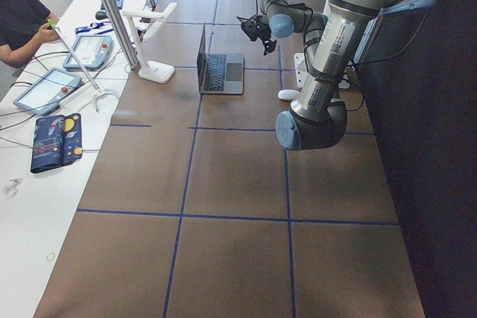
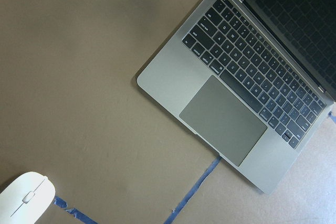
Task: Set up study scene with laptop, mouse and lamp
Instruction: 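Carry black mouse pad beside laptop with right gripper while left reaches mouse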
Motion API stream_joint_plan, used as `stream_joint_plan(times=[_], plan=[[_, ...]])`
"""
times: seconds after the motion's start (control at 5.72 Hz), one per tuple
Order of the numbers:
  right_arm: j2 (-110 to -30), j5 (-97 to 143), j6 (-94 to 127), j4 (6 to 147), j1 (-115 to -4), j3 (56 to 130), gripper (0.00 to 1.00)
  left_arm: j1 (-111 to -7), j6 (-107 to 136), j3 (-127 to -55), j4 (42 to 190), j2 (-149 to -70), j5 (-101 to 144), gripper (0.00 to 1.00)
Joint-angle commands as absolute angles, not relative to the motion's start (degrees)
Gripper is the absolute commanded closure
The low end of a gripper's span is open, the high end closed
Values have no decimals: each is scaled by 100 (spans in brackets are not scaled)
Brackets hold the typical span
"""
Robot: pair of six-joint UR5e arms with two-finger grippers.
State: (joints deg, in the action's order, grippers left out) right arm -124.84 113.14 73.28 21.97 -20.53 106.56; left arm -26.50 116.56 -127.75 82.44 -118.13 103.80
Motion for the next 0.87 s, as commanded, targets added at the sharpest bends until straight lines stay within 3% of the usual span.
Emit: stream_joint_plan(times=[0.0, 0.7], plan=[[-12202, 11190, 7356, 2188, -2370, 11029, 100, -2654, 11654, -12806, 8244, -11804, 10380, 0], [-10490, 11407, 7435, 2842, -3539, 10592, 100, -2026, 10664, -13121, 8244, -10788, 9987, 0]])
